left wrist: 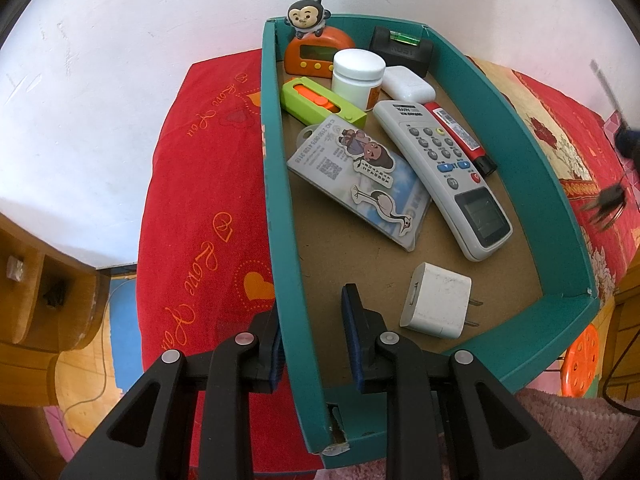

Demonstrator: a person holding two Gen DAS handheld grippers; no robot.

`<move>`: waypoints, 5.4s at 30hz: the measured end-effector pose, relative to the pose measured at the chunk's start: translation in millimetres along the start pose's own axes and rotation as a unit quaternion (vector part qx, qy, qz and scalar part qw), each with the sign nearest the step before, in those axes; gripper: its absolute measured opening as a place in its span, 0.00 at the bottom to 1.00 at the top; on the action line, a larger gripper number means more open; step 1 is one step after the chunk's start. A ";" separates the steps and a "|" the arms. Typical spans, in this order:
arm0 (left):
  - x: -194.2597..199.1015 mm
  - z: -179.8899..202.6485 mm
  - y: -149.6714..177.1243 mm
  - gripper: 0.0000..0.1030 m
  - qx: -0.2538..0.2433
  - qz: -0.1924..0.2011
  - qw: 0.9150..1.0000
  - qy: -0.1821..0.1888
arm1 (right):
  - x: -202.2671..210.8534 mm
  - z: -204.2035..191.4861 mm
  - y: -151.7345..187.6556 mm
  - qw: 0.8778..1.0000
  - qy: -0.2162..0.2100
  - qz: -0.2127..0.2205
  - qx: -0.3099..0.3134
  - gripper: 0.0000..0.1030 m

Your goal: Organize objects

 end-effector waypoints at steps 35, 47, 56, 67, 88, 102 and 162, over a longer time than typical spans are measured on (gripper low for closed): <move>-2.0 5.4 -0.6 0.24 0.005 0.008 1.000 0.011 | -102.3 -11.6 56.2 0.982 0.075 -0.166 0.050 0.28; 8.4 -3.2 -4.9 0.24 -0.003 0.023 1.000 0.002 | -97.7 -13.4 56.0 0.985 0.073 -0.151 0.032 0.29; 26.9 -4.9 -13.1 0.24 -0.024 0.041 0.999 0.020 | -81.3 -15.5 56.5 0.991 0.068 -0.116 -0.002 0.29; 49.4 -8.0 -22.4 0.24 -0.040 0.062 0.997 0.032 | -52.1 -12.9 62.6 0.993 0.085 -0.059 -0.052 0.37; 114.0 85.6 -86.8 0.38 0.043 0.108 0.993 0.022 | 60.9 47.4 3.7 0.987 0.081 0.107 -0.088 0.51; 104.7 121.3 -81.8 0.77 0.103 0.094 0.989 -0.040 | 74.7 102.2 27.4 0.982 0.118 0.115 -0.094 0.71; 71.3 111.3 -84.1 0.80 0.079 0.063 0.995 -0.011 | 51.4 116.8 38.5 0.967 0.166 0.093 -0.168 0.74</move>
Point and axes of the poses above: each gripper's, at about its wrist camera, not at the fingertips, and x roughly against the way its jaws point, z to its right, y to its underside, the point moved 9 cm from there along -x, roughly the way its jaws point, and after that the axes turned 6 degrees about -y, right-handed, at the moved point
